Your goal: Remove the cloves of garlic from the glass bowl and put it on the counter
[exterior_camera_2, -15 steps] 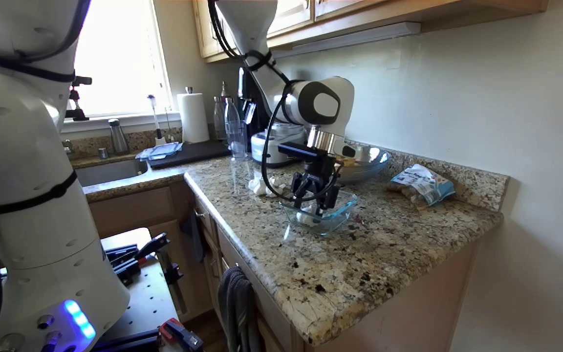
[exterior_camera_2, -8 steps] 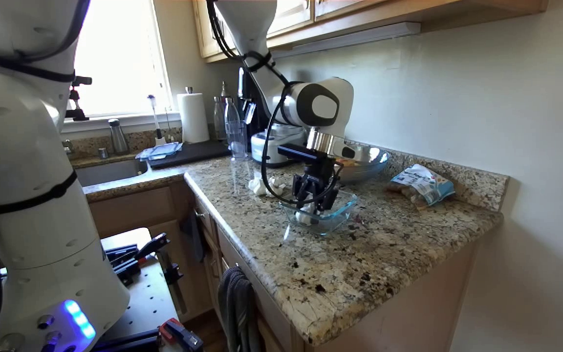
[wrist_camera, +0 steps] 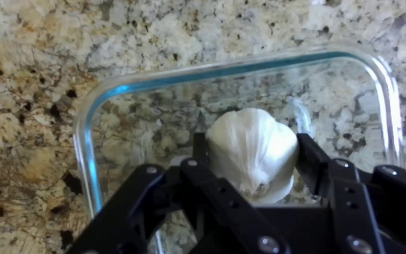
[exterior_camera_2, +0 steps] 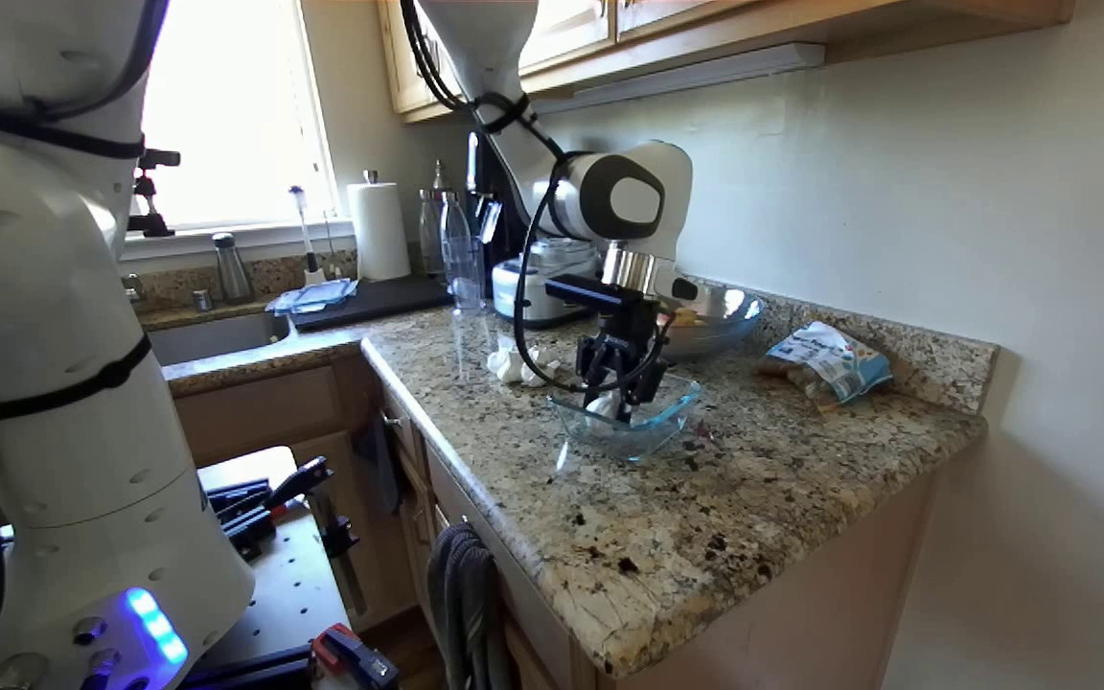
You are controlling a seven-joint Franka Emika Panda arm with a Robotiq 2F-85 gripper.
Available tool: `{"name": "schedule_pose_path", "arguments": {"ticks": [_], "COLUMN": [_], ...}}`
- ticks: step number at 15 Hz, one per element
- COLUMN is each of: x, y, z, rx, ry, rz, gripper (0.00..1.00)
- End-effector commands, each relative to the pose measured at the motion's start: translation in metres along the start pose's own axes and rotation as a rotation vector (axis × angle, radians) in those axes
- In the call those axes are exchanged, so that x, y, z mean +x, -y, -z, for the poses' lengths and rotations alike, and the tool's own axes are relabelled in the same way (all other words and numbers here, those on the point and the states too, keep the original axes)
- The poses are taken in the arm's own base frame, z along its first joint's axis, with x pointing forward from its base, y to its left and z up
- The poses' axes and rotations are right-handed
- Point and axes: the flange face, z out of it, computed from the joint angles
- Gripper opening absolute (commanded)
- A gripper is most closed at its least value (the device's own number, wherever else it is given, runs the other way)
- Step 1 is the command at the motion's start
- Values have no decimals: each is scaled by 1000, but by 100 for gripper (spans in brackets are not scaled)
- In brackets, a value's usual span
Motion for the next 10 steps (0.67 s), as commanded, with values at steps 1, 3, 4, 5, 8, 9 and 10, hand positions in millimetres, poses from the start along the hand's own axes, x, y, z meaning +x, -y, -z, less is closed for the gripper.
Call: {"name": "schedule_pose_path", "arguments": {"ticks": [1, 3, 4, 5, 8, 9, 10], "x": [-30, -39, -43, -47, -53, -53, -50], "y": [8, 15, 21, 28, 60, 72, 88], "z": [41, 65, 77, 88, 114, 118, 119], "rx": [11, 9, 7, 4, 2, -1, 0], "ry": [-67, -110, -132, -151, -219, -242, -255], "rz": [-30, -37, -37, -34, -33, -39, -39], "gripper": [38, 38, 38, 38, 38, 38, 38]}}
